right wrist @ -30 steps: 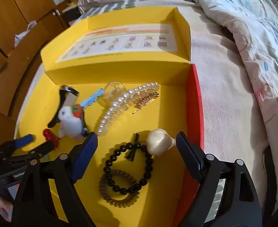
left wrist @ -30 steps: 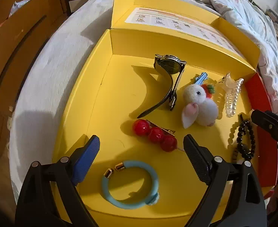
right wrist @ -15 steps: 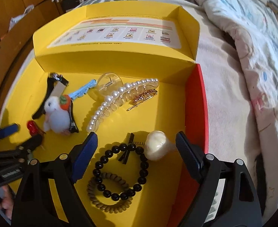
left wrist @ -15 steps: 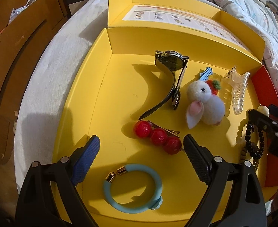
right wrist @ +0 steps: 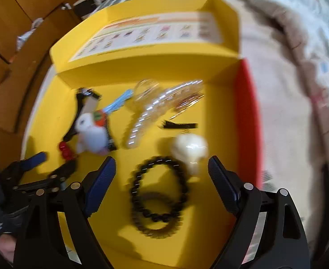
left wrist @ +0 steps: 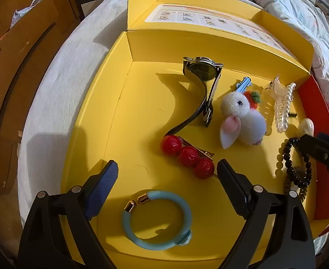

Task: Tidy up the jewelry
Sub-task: 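Bring both grippers back into the box over the red clip and white ornament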

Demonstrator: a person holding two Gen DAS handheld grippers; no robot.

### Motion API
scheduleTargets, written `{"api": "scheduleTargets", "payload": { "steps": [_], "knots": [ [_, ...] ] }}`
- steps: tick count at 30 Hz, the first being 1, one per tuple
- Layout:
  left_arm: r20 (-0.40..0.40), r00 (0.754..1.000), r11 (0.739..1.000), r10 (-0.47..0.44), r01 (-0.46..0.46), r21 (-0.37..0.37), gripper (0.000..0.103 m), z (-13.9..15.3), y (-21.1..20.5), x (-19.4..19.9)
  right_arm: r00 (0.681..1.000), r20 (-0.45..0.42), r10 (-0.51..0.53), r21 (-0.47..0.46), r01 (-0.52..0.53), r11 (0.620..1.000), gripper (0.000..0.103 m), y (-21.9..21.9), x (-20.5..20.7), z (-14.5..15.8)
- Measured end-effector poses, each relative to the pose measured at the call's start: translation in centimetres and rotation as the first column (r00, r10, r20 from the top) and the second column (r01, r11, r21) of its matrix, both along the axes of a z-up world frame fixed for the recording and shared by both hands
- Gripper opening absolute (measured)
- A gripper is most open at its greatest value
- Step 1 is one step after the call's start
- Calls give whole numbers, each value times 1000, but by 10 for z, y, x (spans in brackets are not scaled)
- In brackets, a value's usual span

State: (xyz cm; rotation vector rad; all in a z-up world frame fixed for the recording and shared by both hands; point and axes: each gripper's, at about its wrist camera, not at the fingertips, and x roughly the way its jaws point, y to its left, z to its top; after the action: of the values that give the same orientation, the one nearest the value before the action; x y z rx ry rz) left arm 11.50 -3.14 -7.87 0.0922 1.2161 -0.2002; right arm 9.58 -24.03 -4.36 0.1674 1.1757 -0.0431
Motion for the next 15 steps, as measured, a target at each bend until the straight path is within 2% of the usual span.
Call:
{"api": "scheduleTargets", "payload": {
  "steps": [10,12,15],
  "knots": [
    [5,1000,1000,4,-5,24,87,-1,-3,1,1000,12,2,-44,-2,999,85,-2,7,-8],
    [7,1000,999,-5,5,32,81,-1,-5,1,1000,11,0,-50,1,999,80,-1,9,-11],
    [9,1000,999,-9,9,41,78,-2,-5,2,1000,10,10,-60,-9,998,73,2,12,-13]
  ]
}}
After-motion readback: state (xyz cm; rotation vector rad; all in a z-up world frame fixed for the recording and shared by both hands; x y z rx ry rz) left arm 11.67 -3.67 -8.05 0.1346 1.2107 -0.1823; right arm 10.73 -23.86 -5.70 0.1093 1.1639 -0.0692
